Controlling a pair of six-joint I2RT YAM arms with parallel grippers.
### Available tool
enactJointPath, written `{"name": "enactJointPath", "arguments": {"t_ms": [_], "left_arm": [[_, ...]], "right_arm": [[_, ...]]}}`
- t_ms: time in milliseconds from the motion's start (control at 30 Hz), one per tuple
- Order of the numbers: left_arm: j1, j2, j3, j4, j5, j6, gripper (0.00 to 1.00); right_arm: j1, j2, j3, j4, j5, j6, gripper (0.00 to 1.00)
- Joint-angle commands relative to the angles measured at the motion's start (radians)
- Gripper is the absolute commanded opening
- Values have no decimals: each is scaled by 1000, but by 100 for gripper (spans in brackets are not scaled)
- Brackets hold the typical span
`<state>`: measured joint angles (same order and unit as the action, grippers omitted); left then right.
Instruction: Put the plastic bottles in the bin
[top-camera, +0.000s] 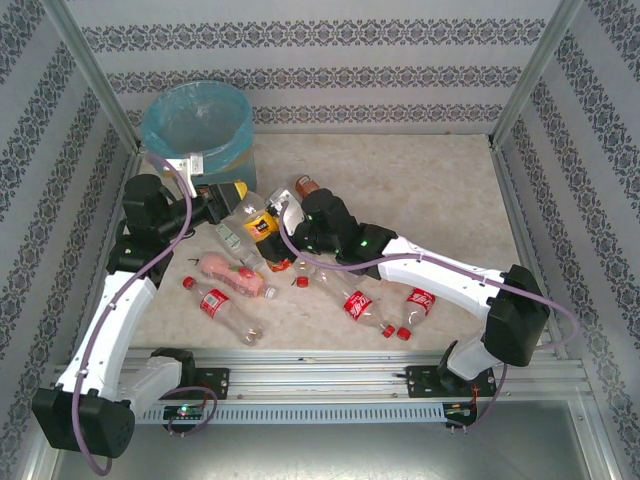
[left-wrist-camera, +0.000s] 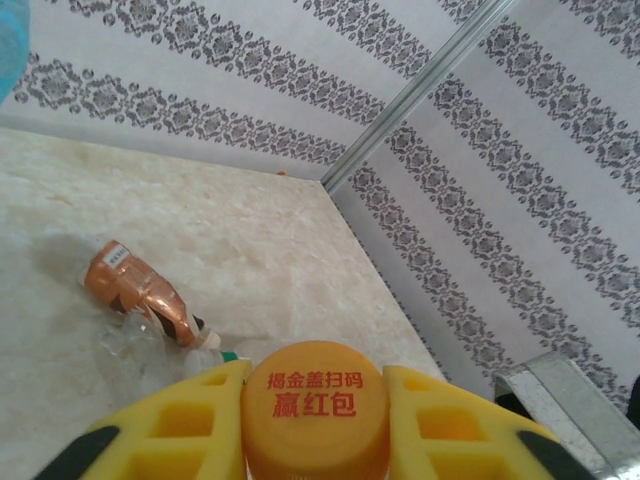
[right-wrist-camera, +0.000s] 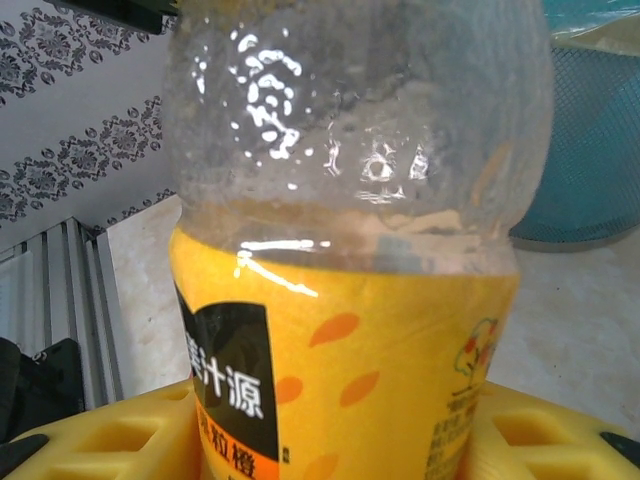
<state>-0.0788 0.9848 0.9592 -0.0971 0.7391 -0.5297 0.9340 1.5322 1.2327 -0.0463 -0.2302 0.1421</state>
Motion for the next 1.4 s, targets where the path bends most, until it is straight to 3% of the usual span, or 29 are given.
{"name": "enactJointPath", "arguments": {"t_ms": [0, 200, 367, 667, 1000, 1200, 1367], "left_arm": [[-9, -26, 24, -35, -16, 25, 14], [-10, -70, 29, -2, -118, 29, 0], [-9, -98, 83, 39, -240, 46, 0], [-9, -28, 296, 74, -424, 156, 0], [-8, 144, 471, 205, -702, 336, 0], [12, 276, 575, 294, -757, 399, 0], [56, 410, 680, 259, -738, 404, 0]], "right_arm": [[14, -23, 0, 39, -12, -16, 54], [18, -14, 16, 19, 58, -7, 65], [19, -34, 4, 40, 141, -6, 98], [20, -140, -98, 103, 232, -35, 98], [18, -211, -179, 128, 298, -68, 98], [20, -235, -197, 121, 282, -67, 98], [19, -260, -226, 122, 284, -62, 98]]}}
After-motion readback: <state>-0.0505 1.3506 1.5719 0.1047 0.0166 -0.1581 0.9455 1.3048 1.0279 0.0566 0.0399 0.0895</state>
